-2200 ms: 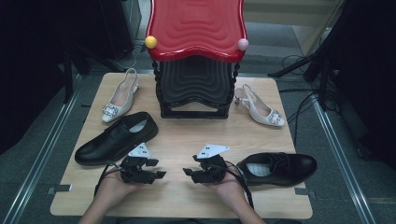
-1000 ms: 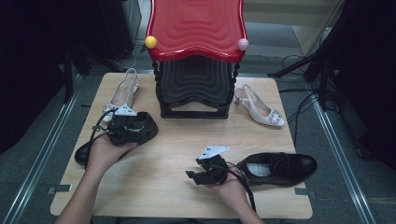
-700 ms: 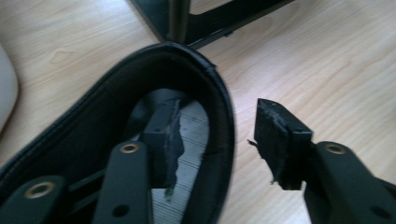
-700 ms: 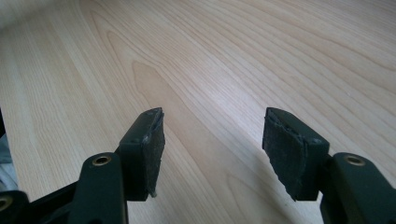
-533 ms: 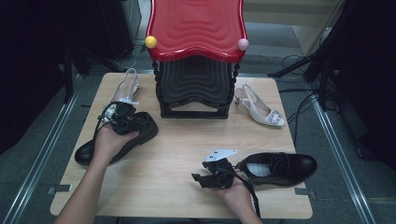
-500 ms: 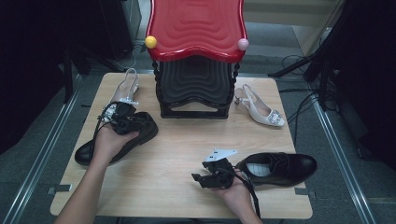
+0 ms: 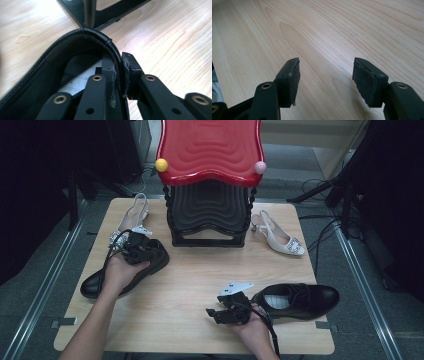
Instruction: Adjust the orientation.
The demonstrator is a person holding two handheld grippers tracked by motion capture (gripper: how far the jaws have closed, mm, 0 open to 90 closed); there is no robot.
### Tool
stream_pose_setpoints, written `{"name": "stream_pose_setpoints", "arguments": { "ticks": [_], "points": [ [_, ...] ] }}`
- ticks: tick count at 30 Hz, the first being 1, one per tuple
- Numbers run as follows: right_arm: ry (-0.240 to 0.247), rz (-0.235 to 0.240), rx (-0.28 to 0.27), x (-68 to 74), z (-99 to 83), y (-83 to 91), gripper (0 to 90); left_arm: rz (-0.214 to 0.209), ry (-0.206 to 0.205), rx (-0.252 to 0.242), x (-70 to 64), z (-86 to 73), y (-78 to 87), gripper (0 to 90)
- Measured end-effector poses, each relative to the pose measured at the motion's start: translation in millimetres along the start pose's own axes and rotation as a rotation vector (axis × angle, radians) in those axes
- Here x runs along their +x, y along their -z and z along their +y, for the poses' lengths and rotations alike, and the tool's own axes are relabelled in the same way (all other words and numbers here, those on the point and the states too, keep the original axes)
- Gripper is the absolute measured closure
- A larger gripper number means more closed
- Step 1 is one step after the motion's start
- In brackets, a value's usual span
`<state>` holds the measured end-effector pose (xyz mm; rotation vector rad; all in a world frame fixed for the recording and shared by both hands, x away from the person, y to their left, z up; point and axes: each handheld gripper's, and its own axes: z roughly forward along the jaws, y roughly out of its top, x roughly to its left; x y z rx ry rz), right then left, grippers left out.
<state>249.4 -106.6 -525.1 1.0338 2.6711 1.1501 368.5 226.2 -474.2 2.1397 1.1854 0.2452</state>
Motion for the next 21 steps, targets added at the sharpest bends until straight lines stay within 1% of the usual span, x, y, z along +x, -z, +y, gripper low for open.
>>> {"name": "stream_pose_setpoints", "arguments": {
  "ticks": [1,2,3,4,5,6,7,8,9,10,12,13,14,17,18,19,20,21],
  "points": [
    [0.002,0.001,0.0,0.0,0.0,-0.3,39.4,0.018,-0.006,-0.002,0.0,1.0,4.5,82.5],
    [0.003,0.002,0.001,0.0,0.0,-0.4,39.4,0.009,-0.002,0.008,0.3,1.9,6.0,82.8],
    [0.003,0.002,0.001,0.0,0.0,-0.4,39.4,0.009,-0.002,0.008,0.3,1.9,6.0,83.3],
    [0.004,0.002,0.001,-0.3,0.0,-0.6,39.4,0.003,-0.002,0.02,-1.5,2.8,8.3,83.3],
    [0.002,0.003,0.002,-0.9,0.0,-0.7,39.4,0.005,-0.007,0.026,-2.5,3.1,9.0,83.7],
    [0.002,0.004,0.0,-1.7,0.0,-0.4,39.6,0.005,-0.015,0.05,-7.5,4.4,12.9,84.1],
    [0.002,0.004,0.0,-1.7,0.0,-0.4,39.6,0.005,-0.015,0.05,-7.5,4.4,12.9,84.3],
    [-0.002,0.005,-0.004,-2.3,0.2,0.2,39.7,-0.017,-0.017,0.058,-12.0,3.9,16.5,84.5],
    [-0.002,0.005,-0.005,-2.3,0.3,0.5,39.7,-0.042,-0.016,0.057,-13.7,3.3,17.6,84.6],
    [-0.003,0.005,-0.005,-2.1,0.6,0.8,39.7,-0.042,-0.016,0.057,-13.7,3.3,17.6,84.7],
    [-0.003,0.006,-0.007,-2.0,1.0,1.0,39.7,-0.071,-0.015,0.052,-19.3,2.7,19.9,84.8],
    [-0.009,0.008,-0.014,-1.9,2.6,1.2,39.7,-0.094,-0.018,0.052,-26.1,2.7,21.4,85.0],
    [-0.009,0.008,-0.014,-1.9,2.6,1.2,39.7,-0.094,-0.018,0.052,-26.1,2.7,21.4,85.0],
    [-0.006,0.016,-0.028,-1.8,5.5,0.8,39.7,-0.126,-0.04,0.055,-39.6,2.7,22.1,85.1],
    [-0.002,0.017,-0.028,-2.0,5.8,0.5,39.7,-0.148,-0.057,0.057,-47.4,2.8,21.7,85.1],
    [-0.001,0.019,-0.029,-2.0,6.4,0.0,39.7,-0.157,-0.067,0.057,-52.4,3.0,21.5,85.1],
    [-0.001,0.019,-0.029,-2.0,6.4,0.0,39.7,-0.157,-0.067,0.057,-52.4,3.0,21.5,85.0],
    [0.001,0.024,-0.031,-1.9,7.9,-0.7,39.7,-0.182,-0.086,0.058,-63.2,3.8,20.7,85.0]
  ]
}}
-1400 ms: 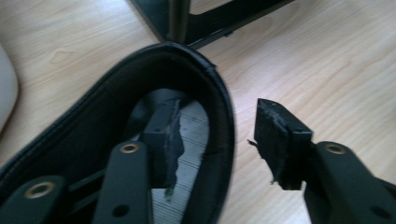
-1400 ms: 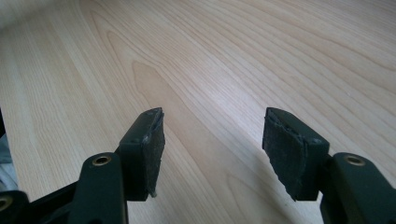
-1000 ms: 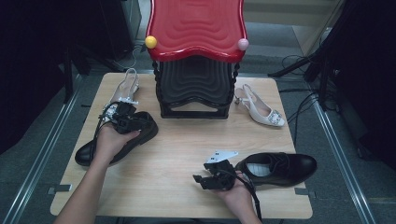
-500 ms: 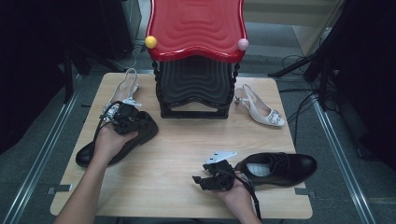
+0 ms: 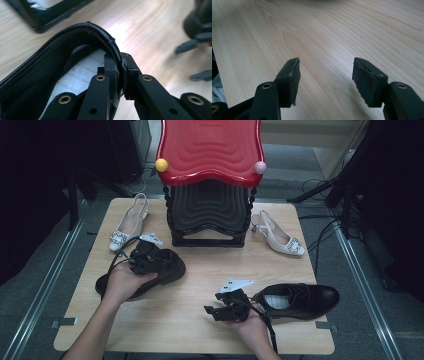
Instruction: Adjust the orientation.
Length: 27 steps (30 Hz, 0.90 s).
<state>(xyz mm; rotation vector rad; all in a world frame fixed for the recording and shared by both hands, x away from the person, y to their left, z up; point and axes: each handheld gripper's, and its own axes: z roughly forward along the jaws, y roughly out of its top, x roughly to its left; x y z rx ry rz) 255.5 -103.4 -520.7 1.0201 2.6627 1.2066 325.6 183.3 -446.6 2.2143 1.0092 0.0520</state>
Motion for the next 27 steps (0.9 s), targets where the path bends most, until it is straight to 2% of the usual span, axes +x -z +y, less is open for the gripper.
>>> {"name": "stream_pose_setpoints", "arguments": {
  "ticks": [1,2,3,6,7,8,11,13,16,17,22,24,26,27],
  "points": [
    [0.002,0.002,-0.002,0.0,0.5,-0.3,39.7,0.0,0.0,0.0,0.0,0.0,0.0,85.0],
    [0.001,0.005,-0.004,0.4,1.4,-0.7,39.9,-0.021,-0.018,0.0,-11.1,1.4,-4.7,84.9],
    [0.001,0.005,-0.004,0.4,1.4,-0.7,39.9,-0.021,-0.018,0.0,-11.1,1.4,-4.7,84.9],
    [0.003,0.015,-0.005,1.5,4.0,-1.7,40.7,-0.07,-0.043,0.012,-30.5,2.2,-17.0,84.8],
    [0.005,0.016,-0.006,1.6,4.3,-2.0,40.8,-0.07,-0.043,0.012,-30.5,2.2,-17.0,84.8],
    [0.005,0.017,-0.008,1.8,4.7,-2.1,40.8,-0.071,-0.056,0.018,-38.5,2.6,-22.4,84.9],
    [0.003,0.018,-0.008,1.8,4.8,-2.4,40.8,-0.082,-0.071,0.027,-44.6,3.6,-26.4,84.8],
    [0.002,0.015,-0.008,1.6,4.3,-1.9,40.8,-0.108,-0.09,0.035,-53.5,5.7,-31.4,84.7],
    [-0.002,0.013,-0.012,1.1,4.0,-1.0,40.9,-0.126,-0.102,0.037,-60.0,6.7,-35.2,84.6],
    [-0.003,0.012,-0.016,0.6,3.6,-0.3,41.7,-0.127,-0.116,0.049,-64.3,7.0,-41.5,84.5],
    [0.001,0.002,-0.015,0.6,2.8,1.3,43.3,-0.143,-0.102,0.071,-66.2,4.5,-56.3,83.7],
    [-0.021,0.013,-0.034,-0.6,2.7,3.1,47.0,-0.149,-0.097,0.056,-66.0,4.1,-55.0,80.4],
    [-0.032,0.027,-0.04,-1.5,2.9,3.5,48.0,-0.178,-0.067,0.036,-62.7,3.9,-51.4,77.9],
    [-0.049,0.042,-0.045,-2.5,3.4,3.9,50.0,-0.165,-0.067,0.032,-61.6,3.6,-48.8,75.4]
  ]
}}
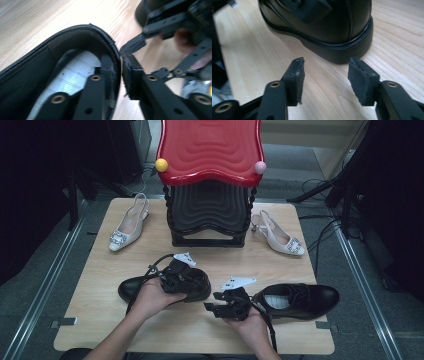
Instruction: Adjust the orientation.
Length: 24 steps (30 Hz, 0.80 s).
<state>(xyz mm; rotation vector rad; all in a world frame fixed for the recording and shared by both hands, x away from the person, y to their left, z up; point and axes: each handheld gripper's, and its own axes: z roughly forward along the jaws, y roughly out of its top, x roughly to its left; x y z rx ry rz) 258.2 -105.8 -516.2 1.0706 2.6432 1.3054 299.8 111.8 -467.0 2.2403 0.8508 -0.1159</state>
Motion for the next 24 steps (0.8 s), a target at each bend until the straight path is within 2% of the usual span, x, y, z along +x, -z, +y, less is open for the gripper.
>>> {"name": "stream_pose_setpoints", "arguments": {
  "ticks": [1,4,8,10,12,13,15,16,18,20,21,24],
  "points": [
    [-0.013,0.007,-0.003,-0.8,1.3,0.8,53.8,0.031,-0.011,0.006,0.0,-1.1,5.8,70.9],
    [-0.004,-0.001,-0.006,-0.1,2.5,2.4,57.7,0.043,-0.007,-0.005,-0.8,-3.3,13.1,69.3],
    [0.044,-0.012,-0.024,4.9,7.0,7.1,67.7,0.091,-0.006,-0.023,-6.7,-13.9,35.4,69.6],
    [0.036,-0.006,-0.03,6.5,9.5,8.1,72.0,0.114,0.009,-0.035,-7.4,-21.6,46.5,72.3],
    [0.039,-0.004,-0.035,7.1,11.3,8.7,74.1,0.115,0.021,-0.042,-7.8,-24.3,50.4,74.5],
    [0.039,0.006,-0.04,8.8,14.9,10.2,81.0,0.129,0.033,-0.063,-8.8,-31.5,61.0,80.1],
    [0.047,0.019,-0.05,11.7,21.6,14.7,87.9,0.143,0.046,-0.079,-9.6,-39.8,70.2,84.9],
    [0.047,0.019,-0.05,11.7,21.6,14.7,87.9,0.143,0.046,-0.079,-9.6,-39.8,70.2,86.7],
    [0.064,0.028,-0.068,14.7,31.8,20.1,90.0,0.164,0.065,-0.091,-8.4,-51.5,76.3,87.9],
    [0.073,0.031,-0.088,14.9,43.3,22.5,90.0,0.177,0.105,-0.086,-3.7,-67.2,78.2,89.5],
    [0.072,0.034,-0.097,14.3,46.8,21.9,90.0,0.177,0.105,-0.086,-3.7,-67.2,78.2,89.5],
    [0.073,0.037,-0.099,13.3,53.7,18.1,90.0,0.188,0.135,-0.083,-0.3,-84.2,76.6,89.5]
  ]
}}
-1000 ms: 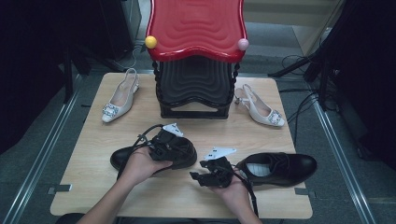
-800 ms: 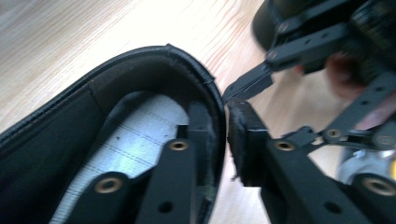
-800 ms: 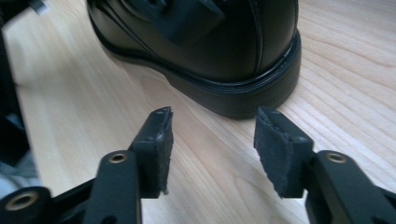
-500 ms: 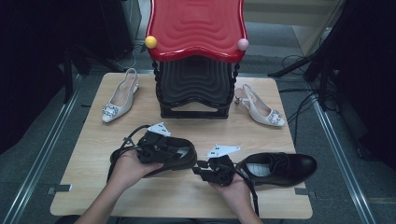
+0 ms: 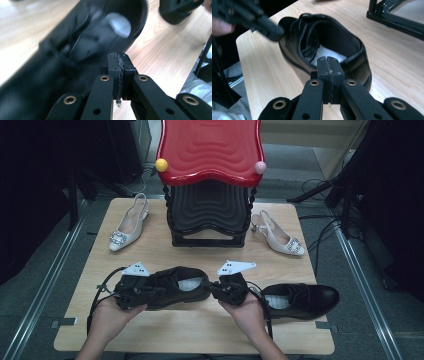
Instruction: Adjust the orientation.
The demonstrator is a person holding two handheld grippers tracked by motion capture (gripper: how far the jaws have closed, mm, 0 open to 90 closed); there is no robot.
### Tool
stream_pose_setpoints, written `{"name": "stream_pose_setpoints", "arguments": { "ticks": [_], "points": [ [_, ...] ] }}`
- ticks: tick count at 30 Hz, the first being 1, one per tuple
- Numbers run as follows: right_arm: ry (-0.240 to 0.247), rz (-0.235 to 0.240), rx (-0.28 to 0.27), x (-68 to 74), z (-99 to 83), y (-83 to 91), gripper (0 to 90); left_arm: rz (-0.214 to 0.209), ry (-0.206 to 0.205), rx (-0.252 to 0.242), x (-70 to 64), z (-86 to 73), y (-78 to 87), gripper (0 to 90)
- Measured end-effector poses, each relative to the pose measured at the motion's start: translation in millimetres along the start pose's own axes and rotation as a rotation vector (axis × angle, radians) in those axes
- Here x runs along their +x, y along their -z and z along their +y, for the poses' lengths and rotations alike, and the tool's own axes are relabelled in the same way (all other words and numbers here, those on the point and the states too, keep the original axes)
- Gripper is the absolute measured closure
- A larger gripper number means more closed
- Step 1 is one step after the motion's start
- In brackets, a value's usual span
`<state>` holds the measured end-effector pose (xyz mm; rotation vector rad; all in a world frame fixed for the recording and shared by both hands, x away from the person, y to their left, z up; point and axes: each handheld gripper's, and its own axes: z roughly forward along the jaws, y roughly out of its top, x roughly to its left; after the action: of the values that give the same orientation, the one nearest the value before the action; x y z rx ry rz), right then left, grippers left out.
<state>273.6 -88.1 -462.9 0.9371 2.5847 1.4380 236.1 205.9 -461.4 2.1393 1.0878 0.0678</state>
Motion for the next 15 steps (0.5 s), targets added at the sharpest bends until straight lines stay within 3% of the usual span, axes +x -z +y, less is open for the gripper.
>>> {"name": "stream_pose_setpoints", "arguments": {
  "ticks": [5,9,12,15],
  "points": [
    [-0.005,0.007,0.008,-2.3,11.3,-16.8,90.0,0.041,0.032,0.015,9.3,-16.3,-8.2,89.4],
    [0.035,-0.006,0.065,-2.4,14.7,-41.6,90.0,0.005,0.049,0.01,21.2,-19.6,-12.7,89.7],
    [0.075,-0.013,0.101,1.1,14.2,-51.3,90.0,0.025,0.039,-0.003,20.8,-20.9,-13.6,89.8],
    [0.105,-0.025,0.122,6.4,13.8,-51.9,90.0,0.012,0.046,-0.009,23.7,-21.1,-14.6,89.8]
  ]
}}
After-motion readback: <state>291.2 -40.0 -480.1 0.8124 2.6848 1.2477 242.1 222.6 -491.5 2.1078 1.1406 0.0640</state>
